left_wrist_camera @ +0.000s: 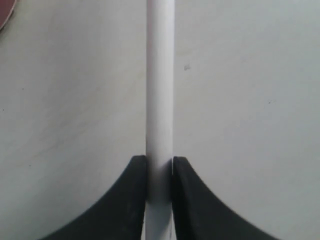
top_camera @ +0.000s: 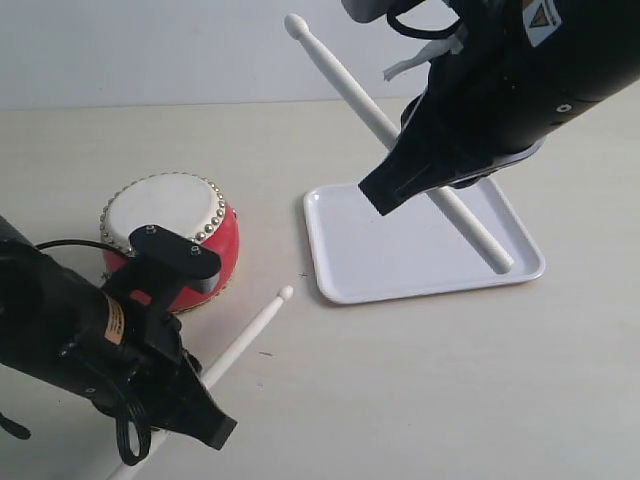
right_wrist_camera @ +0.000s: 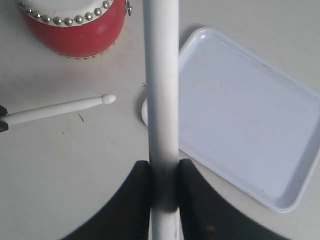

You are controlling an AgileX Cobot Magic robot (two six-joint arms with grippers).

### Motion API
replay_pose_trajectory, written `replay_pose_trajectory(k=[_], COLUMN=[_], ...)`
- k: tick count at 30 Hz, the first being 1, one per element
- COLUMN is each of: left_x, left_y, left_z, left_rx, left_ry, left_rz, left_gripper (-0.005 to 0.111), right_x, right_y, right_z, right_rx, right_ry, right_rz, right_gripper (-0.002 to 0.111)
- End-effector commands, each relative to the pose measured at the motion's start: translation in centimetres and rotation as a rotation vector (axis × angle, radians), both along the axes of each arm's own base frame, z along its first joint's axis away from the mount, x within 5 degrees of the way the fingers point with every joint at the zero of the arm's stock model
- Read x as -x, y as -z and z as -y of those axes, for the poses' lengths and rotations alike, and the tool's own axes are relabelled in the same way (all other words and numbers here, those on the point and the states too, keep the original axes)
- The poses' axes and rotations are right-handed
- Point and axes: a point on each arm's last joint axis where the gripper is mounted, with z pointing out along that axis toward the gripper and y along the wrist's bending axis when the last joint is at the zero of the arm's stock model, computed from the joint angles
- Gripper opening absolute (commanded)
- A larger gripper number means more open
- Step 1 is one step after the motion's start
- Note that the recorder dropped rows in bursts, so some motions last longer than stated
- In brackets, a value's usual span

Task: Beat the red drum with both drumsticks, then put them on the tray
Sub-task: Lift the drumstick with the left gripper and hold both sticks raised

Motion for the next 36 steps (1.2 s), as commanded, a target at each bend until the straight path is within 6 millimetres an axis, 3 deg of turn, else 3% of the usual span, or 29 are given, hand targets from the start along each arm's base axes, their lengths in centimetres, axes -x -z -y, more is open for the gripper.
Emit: replay_pose_trajectory(k=[1, 25, 36], left_x=[-0.1, -0.6, -0.6], left_y=[0.9, 4.7, 4.9], left_z=[-0.1, 0.4, 0.3], left_rx=[-0.035, -0.100, -0.107], left_ry=[-0.025, -0.046, -0.048], left_rz=[-0.028, -0.088, -0.096], left_gripper=[0.000, 0.000, 0.000], right_x=[-0.1, -0.1, -0.1], right_y=[0.0, 0.0, 0.0], right_z=[0.0, 0.0, 0.0], right_rx=[-0.002, -0.002, -0.002], right_ry=[-0.002, -0.002, -0.002], right_rz=[0.008, 0.008, 0.008], right_gripper=[0.000, 0.000, 0.000])
